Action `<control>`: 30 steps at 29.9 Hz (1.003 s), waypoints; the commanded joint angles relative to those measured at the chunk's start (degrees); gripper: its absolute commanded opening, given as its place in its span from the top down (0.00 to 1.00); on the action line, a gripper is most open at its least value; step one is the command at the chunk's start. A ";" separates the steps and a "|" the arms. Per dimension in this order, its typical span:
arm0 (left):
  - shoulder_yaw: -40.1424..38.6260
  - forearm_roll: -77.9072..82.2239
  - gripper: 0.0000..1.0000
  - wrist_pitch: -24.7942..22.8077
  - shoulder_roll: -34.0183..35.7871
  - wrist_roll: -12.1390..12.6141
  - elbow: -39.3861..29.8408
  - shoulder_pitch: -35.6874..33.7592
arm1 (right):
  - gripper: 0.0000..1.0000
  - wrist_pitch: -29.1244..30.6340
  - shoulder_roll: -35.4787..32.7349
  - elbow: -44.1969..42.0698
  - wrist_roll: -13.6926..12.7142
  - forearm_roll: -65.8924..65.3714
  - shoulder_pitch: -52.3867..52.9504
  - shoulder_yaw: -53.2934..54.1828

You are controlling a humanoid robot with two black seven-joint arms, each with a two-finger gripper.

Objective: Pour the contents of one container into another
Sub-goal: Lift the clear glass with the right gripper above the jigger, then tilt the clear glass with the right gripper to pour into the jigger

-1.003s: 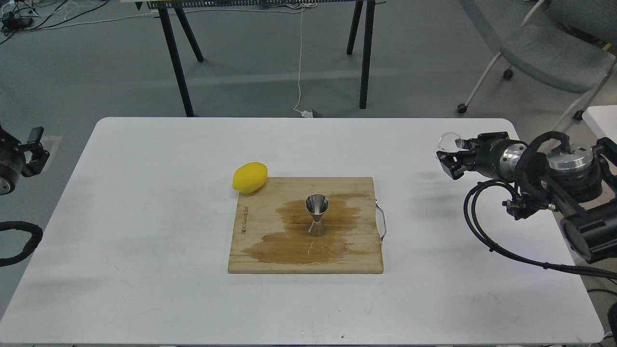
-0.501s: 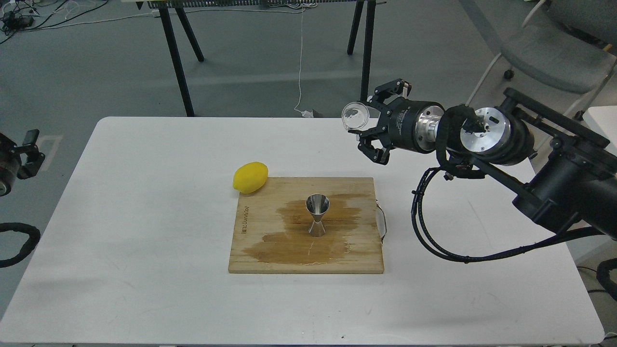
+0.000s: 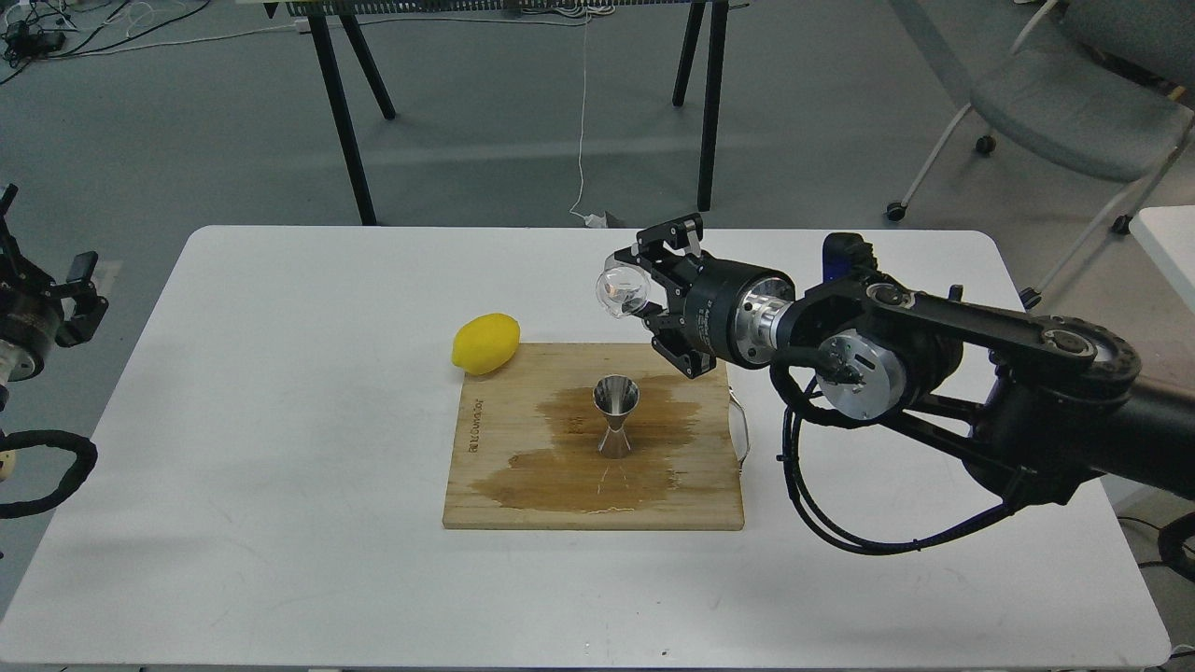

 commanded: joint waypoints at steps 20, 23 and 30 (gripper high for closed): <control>0.00 0.00 0.00 0.00 0.08 0.00 0.00 0.13 | 0.61 -0.01 -3.02 3.51 4.75 -21.48 0.19 -10.18; 0.00 0.00 0.00 0.00 0.08 0.00 0.00 0.13 | 0.62 -0.01 -3.29 3.51 5.80 -23.24 0.10 -11.15; 0.00 0.00 0.00 0.00 -0.01 0.00 0.00 0.22 | 0.62 -0.01 -3.73 3.43 7.65 -25.88 -0.17 -11.68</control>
